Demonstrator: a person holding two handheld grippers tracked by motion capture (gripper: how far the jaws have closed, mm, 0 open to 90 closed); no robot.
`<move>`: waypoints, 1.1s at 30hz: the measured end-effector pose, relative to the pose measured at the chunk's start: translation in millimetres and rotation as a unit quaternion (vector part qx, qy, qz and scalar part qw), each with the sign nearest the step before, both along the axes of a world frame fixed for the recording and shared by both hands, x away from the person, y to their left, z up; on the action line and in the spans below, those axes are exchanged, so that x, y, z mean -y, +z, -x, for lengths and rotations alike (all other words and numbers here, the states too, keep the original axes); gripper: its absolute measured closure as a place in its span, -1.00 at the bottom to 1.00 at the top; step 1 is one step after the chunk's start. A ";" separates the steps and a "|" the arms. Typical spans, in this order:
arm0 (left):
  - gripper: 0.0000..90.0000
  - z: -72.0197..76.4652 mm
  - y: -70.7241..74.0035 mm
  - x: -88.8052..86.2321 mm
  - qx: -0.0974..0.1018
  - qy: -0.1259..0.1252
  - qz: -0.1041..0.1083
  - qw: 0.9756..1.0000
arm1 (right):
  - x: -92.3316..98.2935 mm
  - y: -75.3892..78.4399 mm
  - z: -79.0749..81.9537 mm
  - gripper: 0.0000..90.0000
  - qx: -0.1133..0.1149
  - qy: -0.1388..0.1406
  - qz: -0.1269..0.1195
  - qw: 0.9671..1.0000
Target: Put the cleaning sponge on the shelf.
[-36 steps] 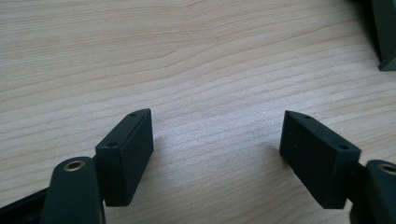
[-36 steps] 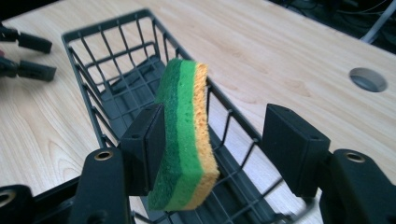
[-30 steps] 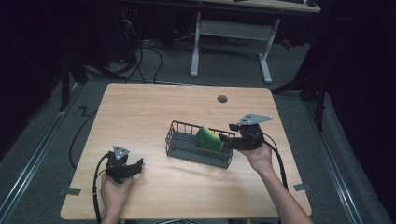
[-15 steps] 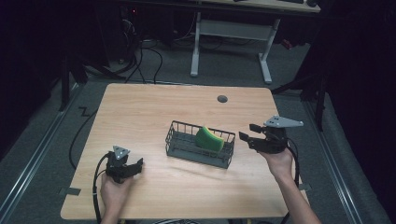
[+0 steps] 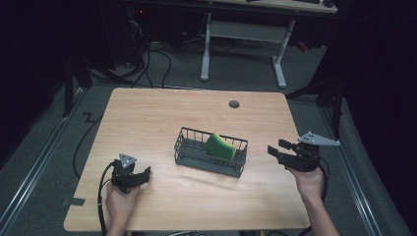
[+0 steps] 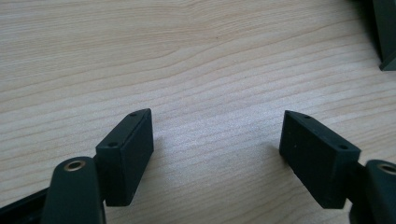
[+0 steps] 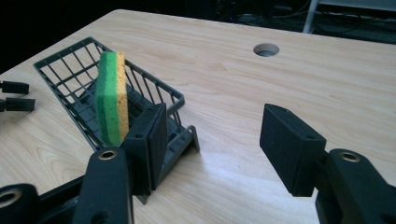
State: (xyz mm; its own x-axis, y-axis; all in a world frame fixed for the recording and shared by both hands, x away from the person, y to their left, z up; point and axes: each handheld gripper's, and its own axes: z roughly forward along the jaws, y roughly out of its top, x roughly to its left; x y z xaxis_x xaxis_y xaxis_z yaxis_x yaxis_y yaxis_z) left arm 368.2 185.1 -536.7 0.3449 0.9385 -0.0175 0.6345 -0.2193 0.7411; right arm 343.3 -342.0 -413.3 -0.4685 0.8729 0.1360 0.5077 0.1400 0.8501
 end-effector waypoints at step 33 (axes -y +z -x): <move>-0.41 0.0 0.0 0.1 0.000 0.000 0.000 1.000 | 24.1 -68.2 20.5 -0.06 -0.042 -0.055 -0.025 0.997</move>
State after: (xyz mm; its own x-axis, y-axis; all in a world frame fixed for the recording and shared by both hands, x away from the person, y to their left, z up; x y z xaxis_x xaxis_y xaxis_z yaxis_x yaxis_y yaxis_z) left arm 368.2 185.0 -536.7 0.3446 0.9386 -0.0167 0.6345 -0.2198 0.7410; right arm 322.8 -366.1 -481.5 -0.3561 0.9093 0.2152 0.5880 0.0390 0.8079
